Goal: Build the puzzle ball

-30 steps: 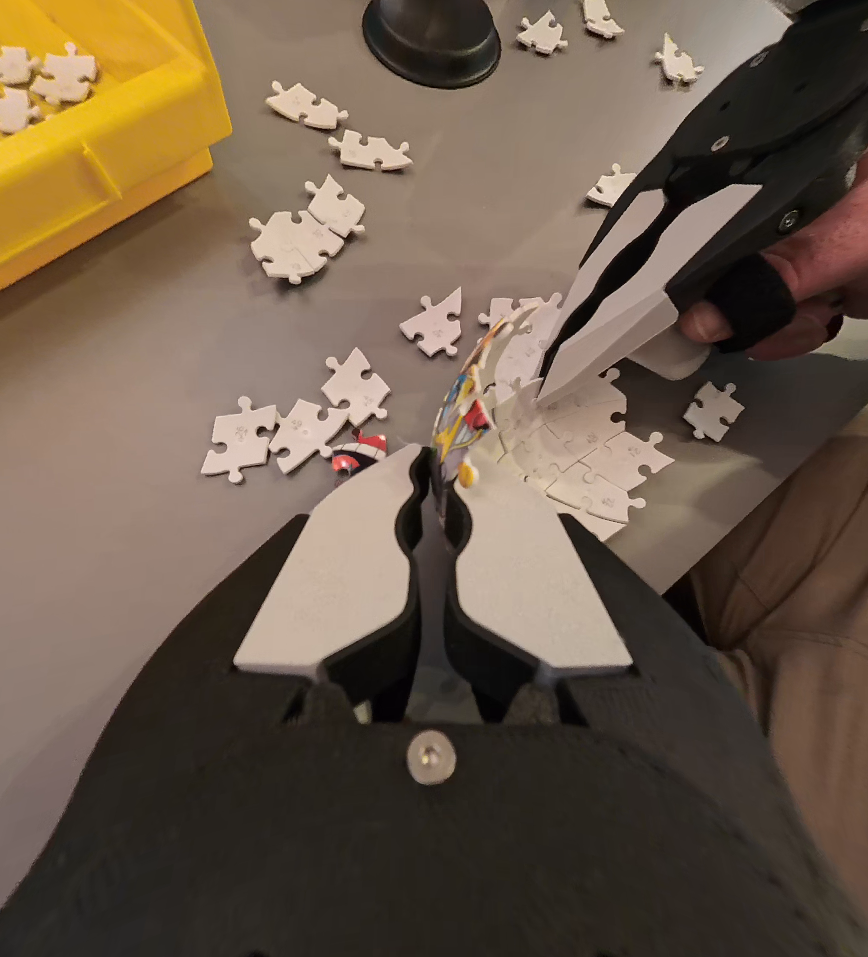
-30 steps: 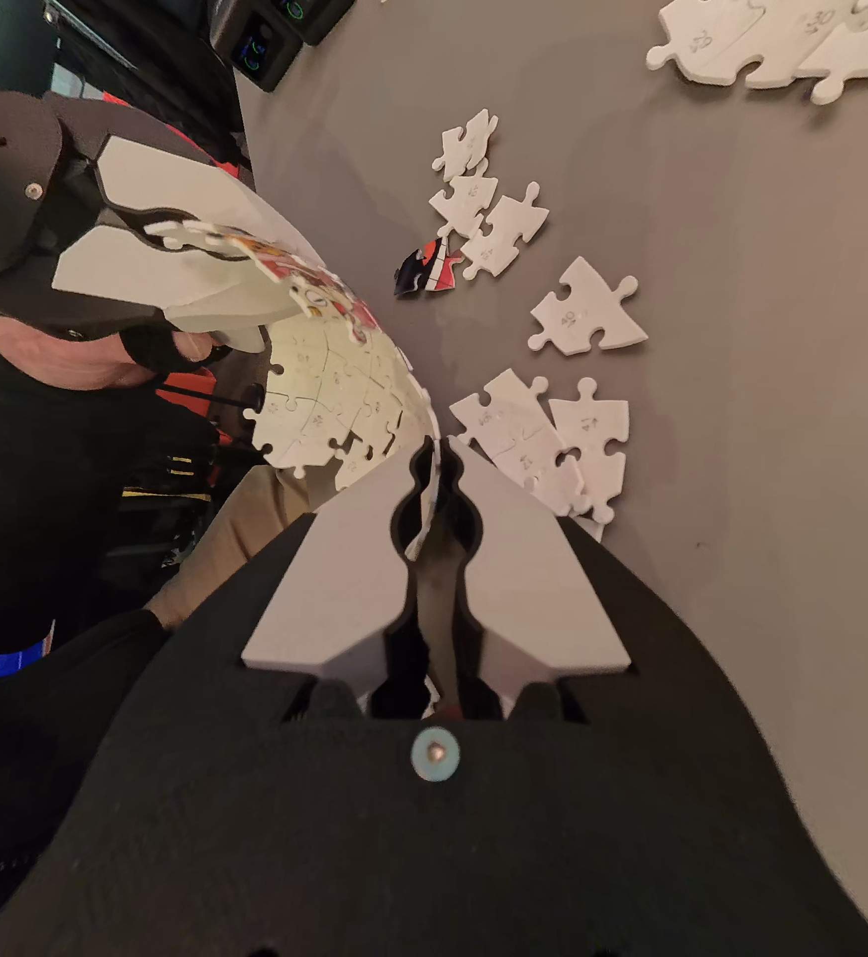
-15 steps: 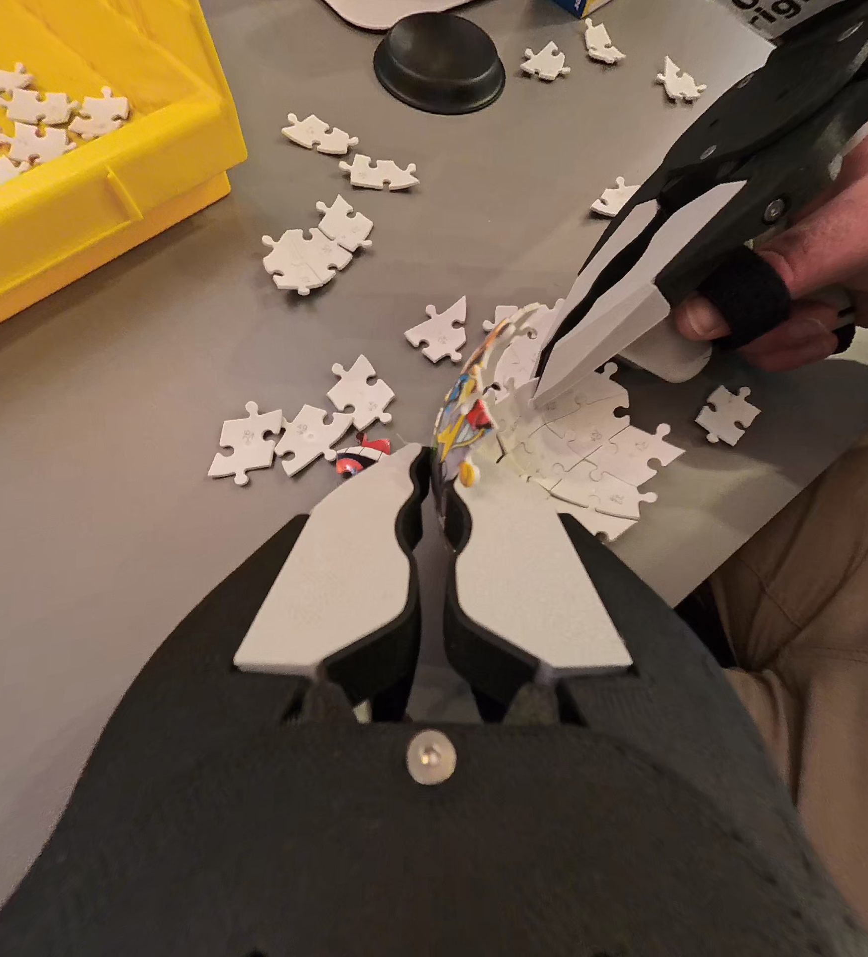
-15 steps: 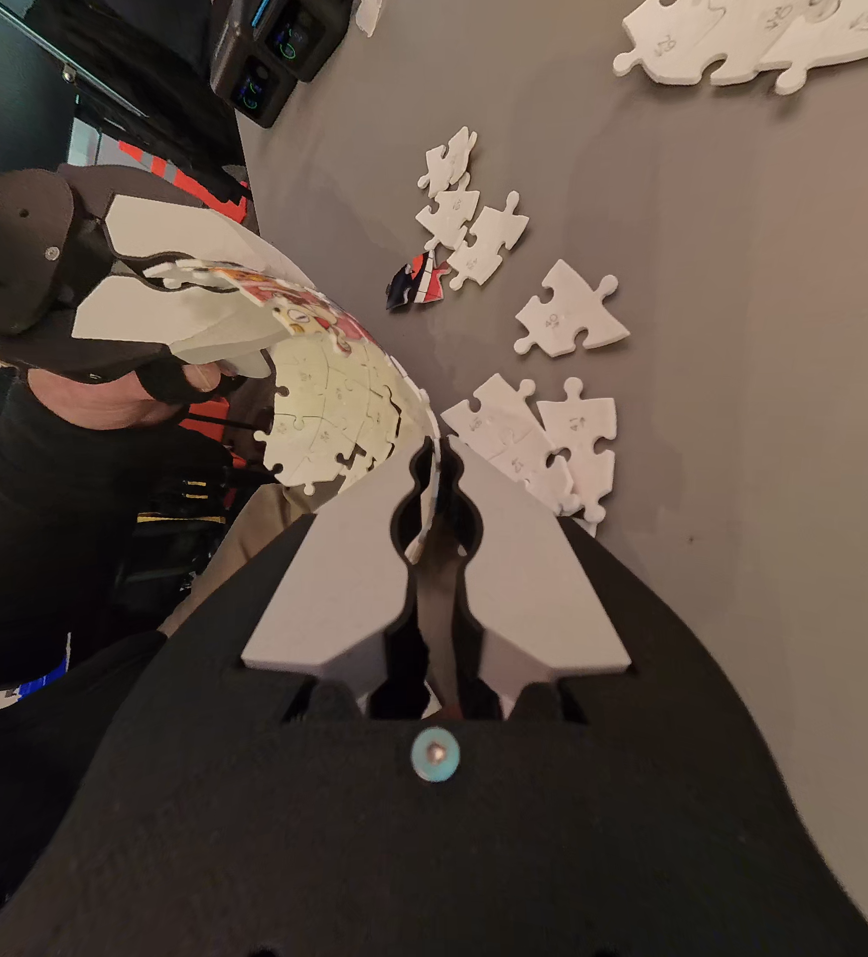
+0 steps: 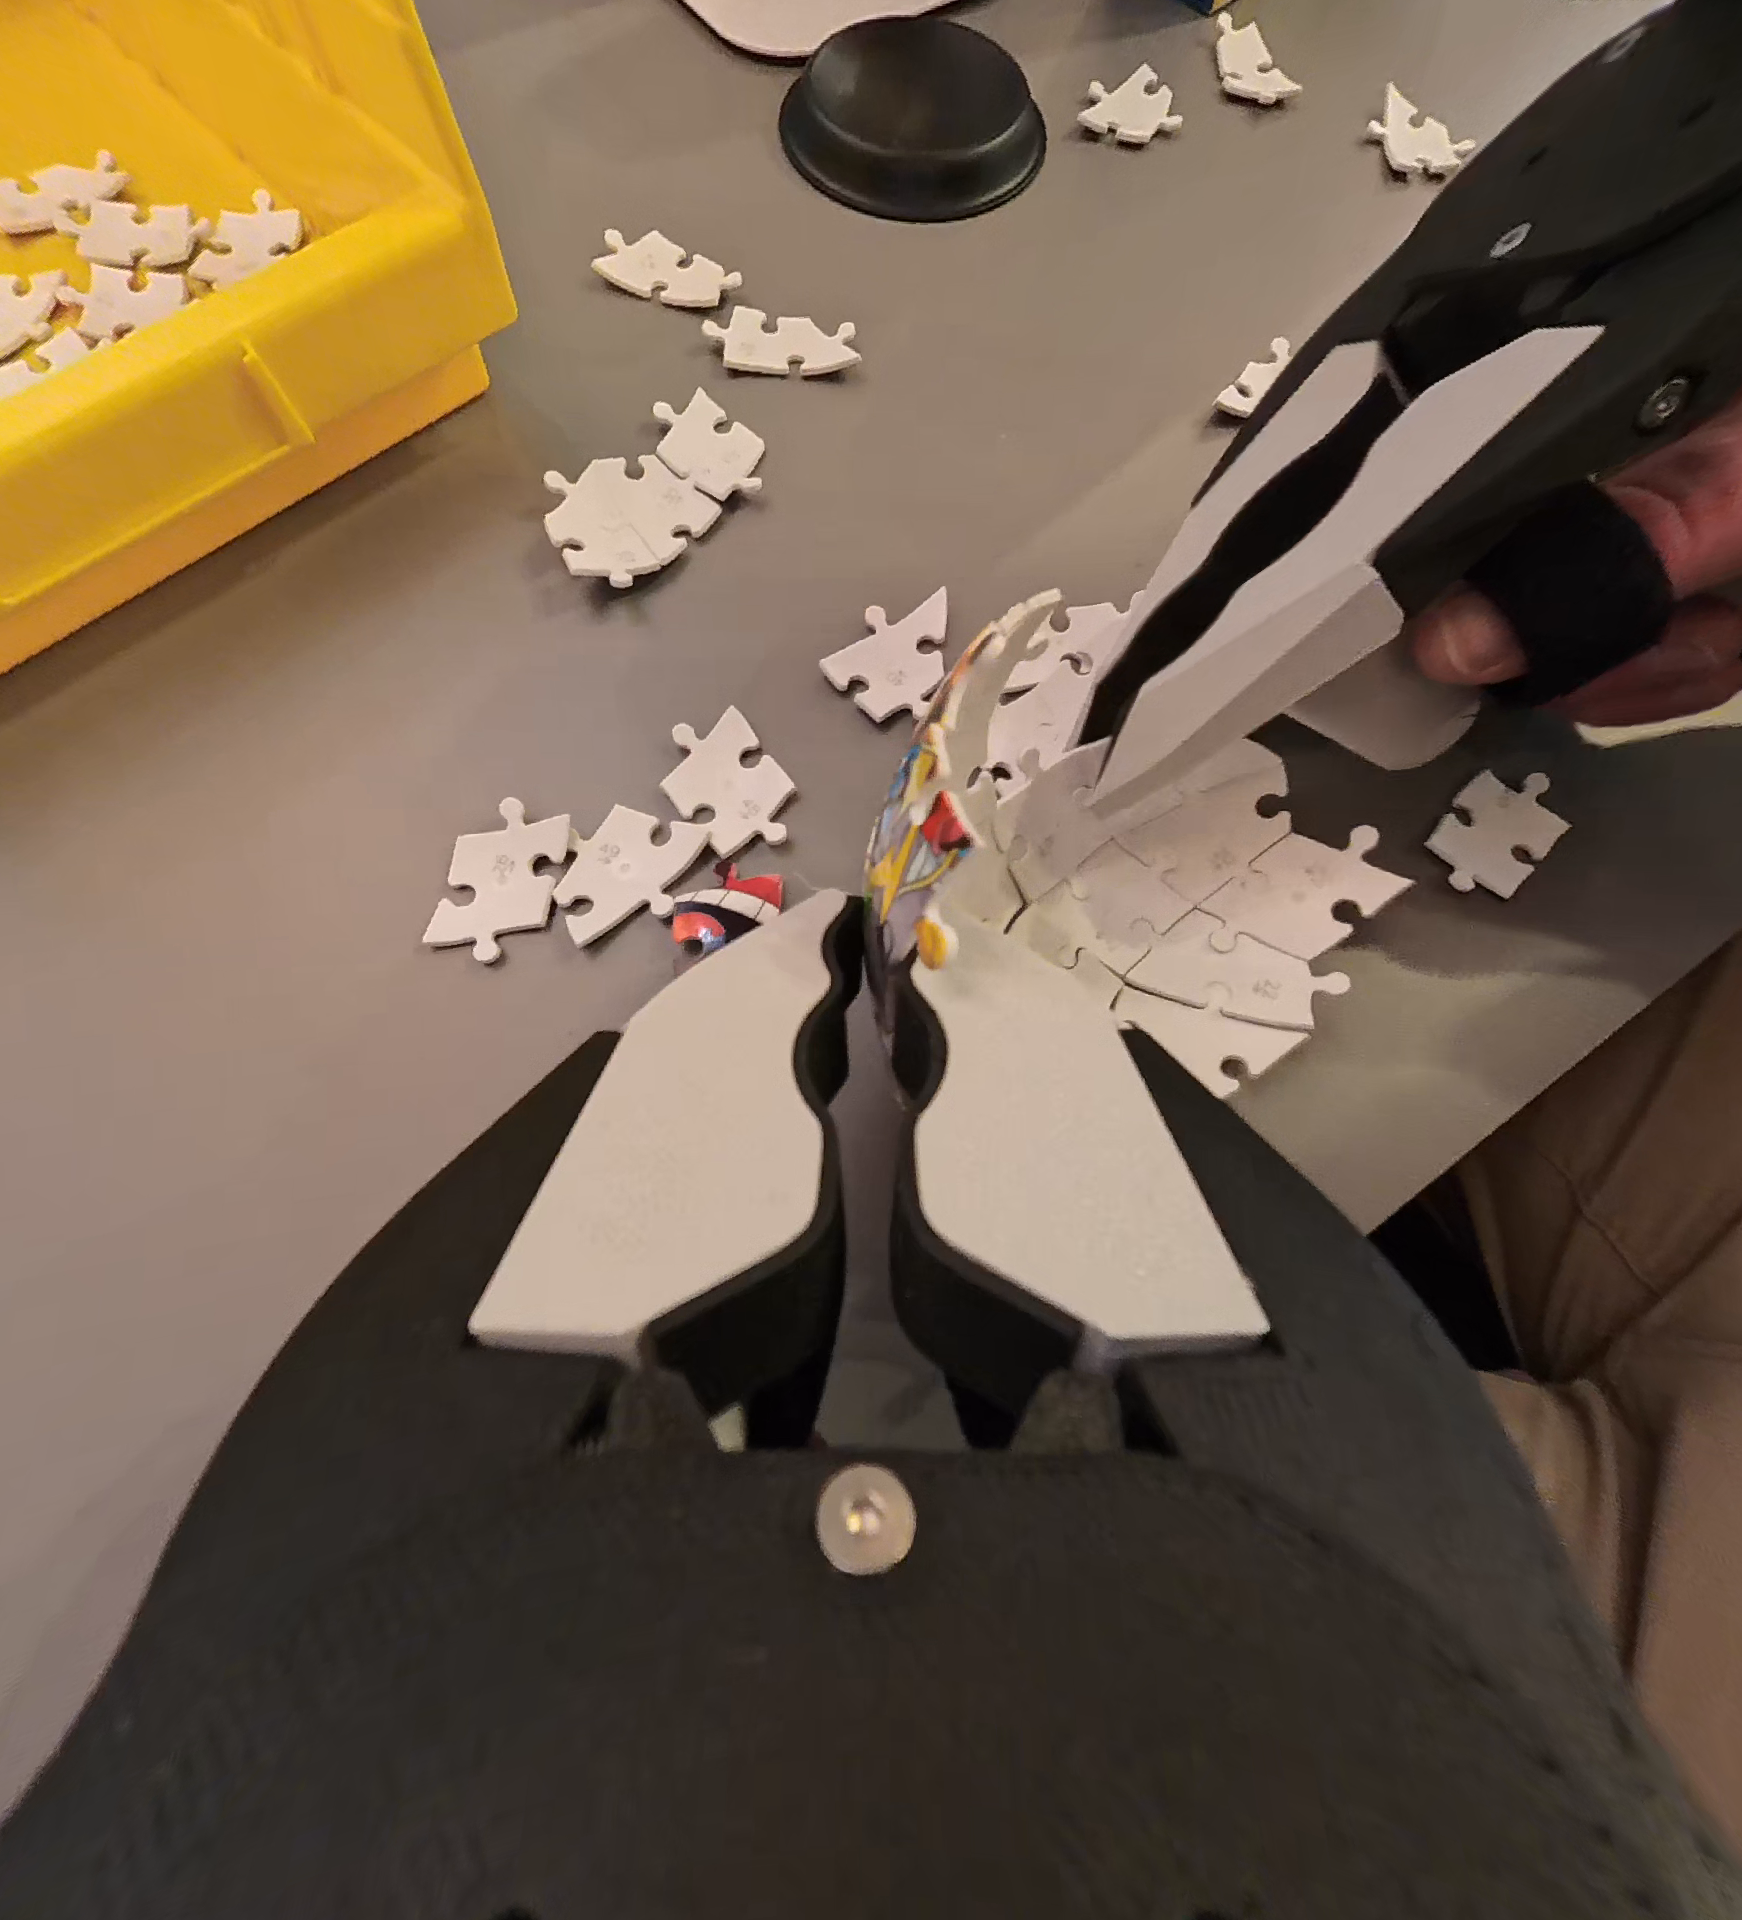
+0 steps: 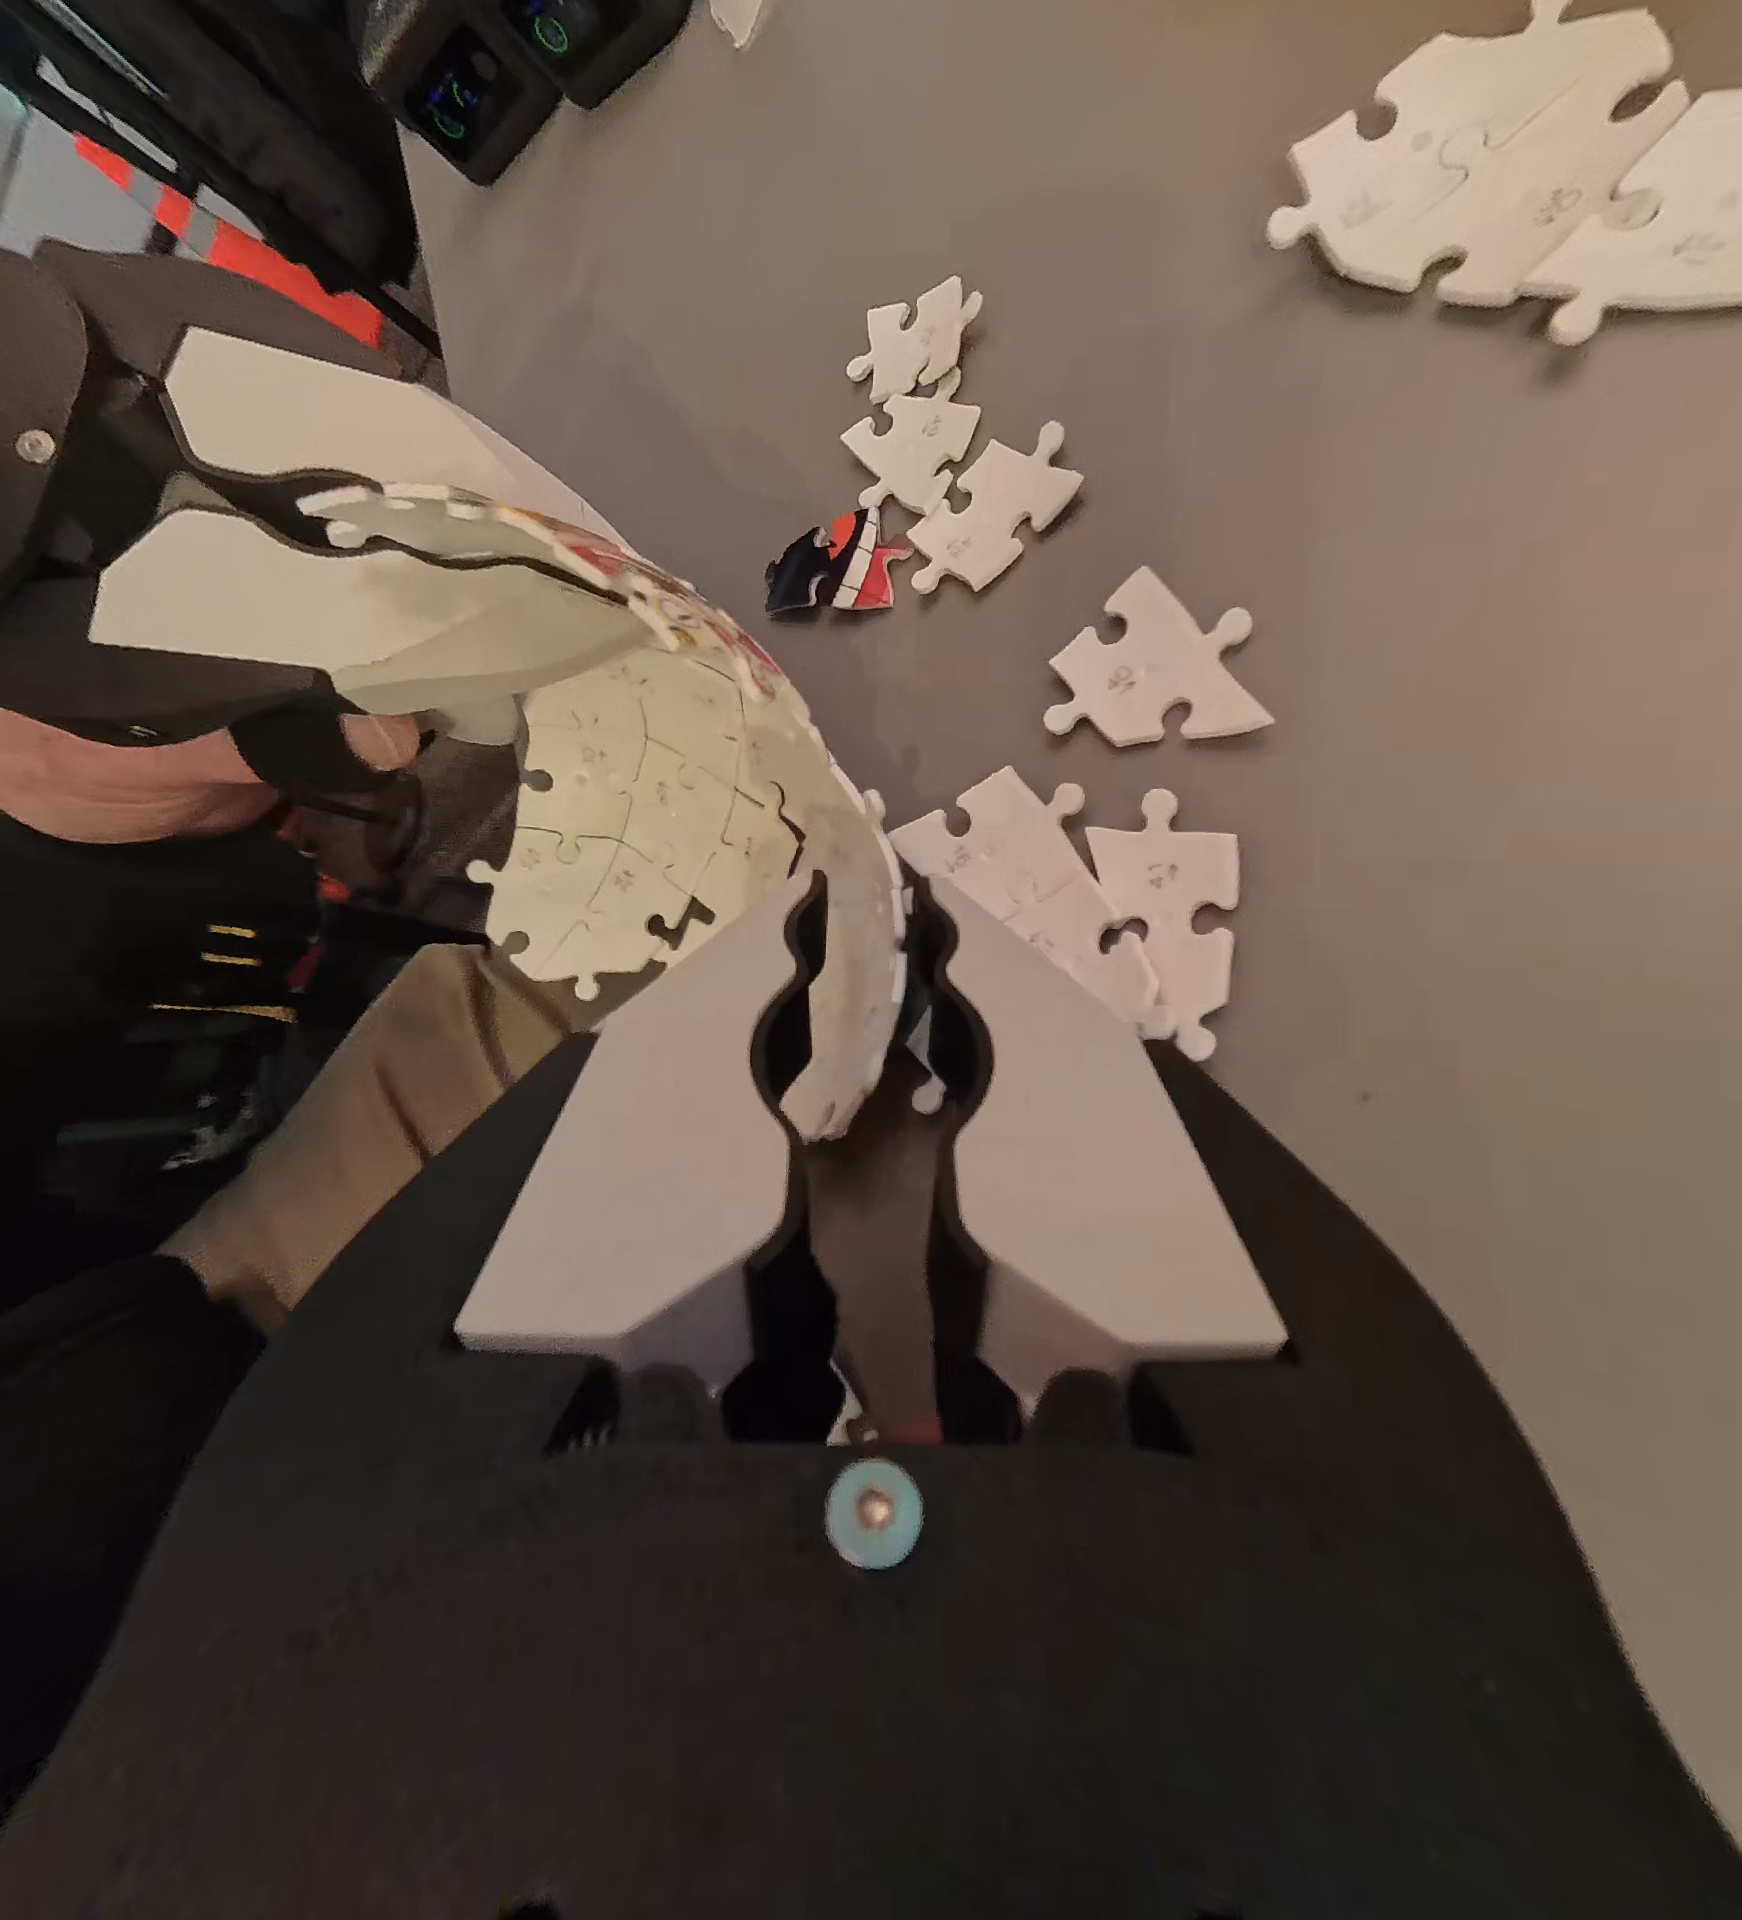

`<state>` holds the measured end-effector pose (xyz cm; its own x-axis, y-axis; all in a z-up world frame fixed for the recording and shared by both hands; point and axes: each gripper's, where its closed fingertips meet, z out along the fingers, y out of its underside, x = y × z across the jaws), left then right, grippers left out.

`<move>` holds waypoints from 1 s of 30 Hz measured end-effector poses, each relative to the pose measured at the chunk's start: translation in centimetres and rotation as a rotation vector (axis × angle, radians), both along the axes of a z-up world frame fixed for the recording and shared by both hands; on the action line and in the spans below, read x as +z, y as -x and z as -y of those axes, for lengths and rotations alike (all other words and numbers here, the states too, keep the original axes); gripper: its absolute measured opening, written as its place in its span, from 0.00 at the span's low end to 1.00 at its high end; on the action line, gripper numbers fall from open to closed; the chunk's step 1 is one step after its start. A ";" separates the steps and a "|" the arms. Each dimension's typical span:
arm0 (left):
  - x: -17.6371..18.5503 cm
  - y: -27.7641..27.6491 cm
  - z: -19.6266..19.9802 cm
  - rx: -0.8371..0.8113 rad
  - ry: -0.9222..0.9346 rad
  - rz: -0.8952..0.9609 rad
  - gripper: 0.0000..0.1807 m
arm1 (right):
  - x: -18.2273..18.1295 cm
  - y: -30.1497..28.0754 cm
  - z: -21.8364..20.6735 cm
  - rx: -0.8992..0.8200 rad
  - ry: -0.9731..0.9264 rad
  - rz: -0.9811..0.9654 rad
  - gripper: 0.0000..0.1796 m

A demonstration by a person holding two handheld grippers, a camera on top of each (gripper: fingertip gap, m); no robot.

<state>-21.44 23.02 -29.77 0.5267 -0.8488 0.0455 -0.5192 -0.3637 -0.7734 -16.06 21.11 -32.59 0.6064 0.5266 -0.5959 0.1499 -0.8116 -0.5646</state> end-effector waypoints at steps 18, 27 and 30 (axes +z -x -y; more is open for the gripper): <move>0.1 -0.5 0.1 0.022 -0.011 -0.007 0.02 | -0.7 2.1 1.3 0.359 -0.397 0.391 0.00; 0.0 -0.5 0.1 0.041 -0.004 -0.020 0.02 | -0.5 2.5 1.2 0.371 -0.458 0.413 0.00; 0.0 -0.5 0.1 0.052 -0.009 -0.043 0.02 | -0.6 2.4 1.1 0.381 -0.473 0.452 0.00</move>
